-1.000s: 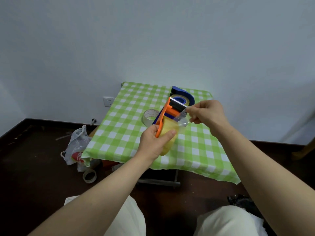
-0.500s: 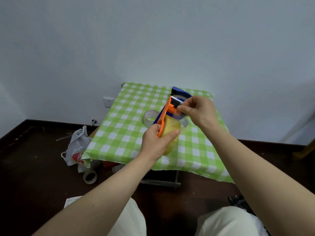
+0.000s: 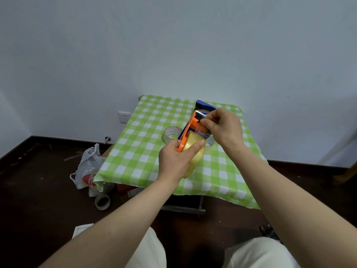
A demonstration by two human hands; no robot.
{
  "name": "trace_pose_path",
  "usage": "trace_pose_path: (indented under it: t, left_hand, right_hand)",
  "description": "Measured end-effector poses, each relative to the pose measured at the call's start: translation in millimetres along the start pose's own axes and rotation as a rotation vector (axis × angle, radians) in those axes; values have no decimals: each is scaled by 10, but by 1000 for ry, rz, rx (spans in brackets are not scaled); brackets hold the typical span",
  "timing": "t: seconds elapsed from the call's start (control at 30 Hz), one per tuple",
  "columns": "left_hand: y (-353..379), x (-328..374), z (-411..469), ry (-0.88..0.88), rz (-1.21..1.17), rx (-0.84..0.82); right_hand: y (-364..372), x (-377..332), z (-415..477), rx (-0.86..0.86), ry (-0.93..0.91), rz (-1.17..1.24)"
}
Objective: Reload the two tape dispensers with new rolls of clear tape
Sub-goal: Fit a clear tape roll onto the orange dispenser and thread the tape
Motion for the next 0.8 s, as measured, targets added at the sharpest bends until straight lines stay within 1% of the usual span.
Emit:
trace_pose_path:
  t: [0.13,0.3,0.6,0.8]
  left_hand:
    - [20,5,4,46,55,-32]
    - [28,-43,13,69,42,-73]
    - [15,-30,40,113,52,-62]
    - [-13,-2,70,140,86,-61]
  right_hand:
    - [1,-19,22,15,10,-13]
    - [33,-5,36,48,27,-12]
    - [43,1,42,76,60,-9]
    - [71,-26,53,124,6,39]
Point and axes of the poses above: each hand's wrist, its own z-axis towards the middle knuckle, its own y-axis out of the palm, x = y × z, the point moved 1 cm from there along z, towards the middle knuckle, and after that the axes turned 9 degrees about -z, right-handed, at the moved point
